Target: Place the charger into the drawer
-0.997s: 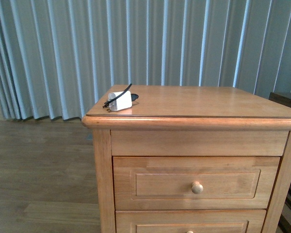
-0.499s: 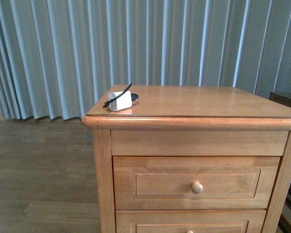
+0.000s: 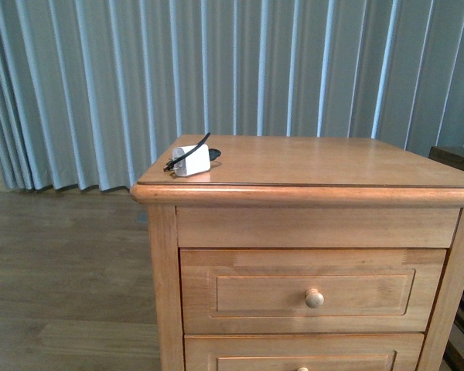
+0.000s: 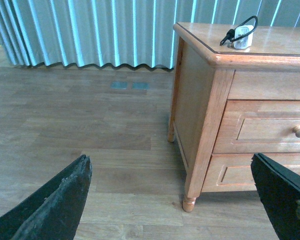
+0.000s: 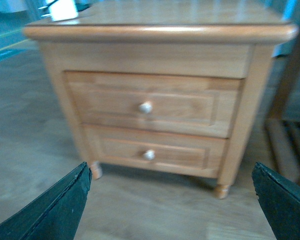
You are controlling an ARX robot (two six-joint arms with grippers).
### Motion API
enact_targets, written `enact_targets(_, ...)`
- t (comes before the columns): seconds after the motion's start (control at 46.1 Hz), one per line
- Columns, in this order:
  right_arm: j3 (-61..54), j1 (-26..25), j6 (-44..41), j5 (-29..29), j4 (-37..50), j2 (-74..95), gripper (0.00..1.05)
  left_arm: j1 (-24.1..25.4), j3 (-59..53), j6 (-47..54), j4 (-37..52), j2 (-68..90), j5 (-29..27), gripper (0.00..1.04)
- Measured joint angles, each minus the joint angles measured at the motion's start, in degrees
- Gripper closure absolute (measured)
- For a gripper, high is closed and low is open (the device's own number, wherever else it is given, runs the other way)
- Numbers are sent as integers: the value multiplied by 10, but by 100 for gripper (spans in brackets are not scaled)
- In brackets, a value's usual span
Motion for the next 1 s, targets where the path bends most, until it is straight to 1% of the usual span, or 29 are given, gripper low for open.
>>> enact_targets(0.043,0,12,0,-14,3,14,8,0,0,0,0,0,-1,6)
enact_targets(0.087,1,32,-1,-7,13,26,8,0,0,0,0,0,0,6)
enact_targets(0.173,10,100,-8,68,61,75,8,0,0,0,0,0,0,6)
enact_targets(0.195,12,124,-11,95,83,101,8,0,0,0,0,0,0,6)
enact_targets(0.303,22,217,-23,189,184,219,8,0,0,0,0,0,0,6)
enact_targets(0.325,25,236,-25,203,207,248,8,0,0,0,0,0,0,6)
enact_targets(0.434,45,286,-32,252,286,350,8,0,0,0,0,0,0,6)
enact_targets(0.585,81,322,-35,285,378,489,8,0,0,0,0,0,0,6)
enact_targets(0.694,98,329,-37,294,430,562,8,0,0,0,0,0,0,6)
enact_targets(0.802,134,337,-46,307,499,677,8,0,0,0,0,0,0,6)
enact_targets(0.997,196,344,-59,320,566,827,8,0,0,0,0,0,0,6)
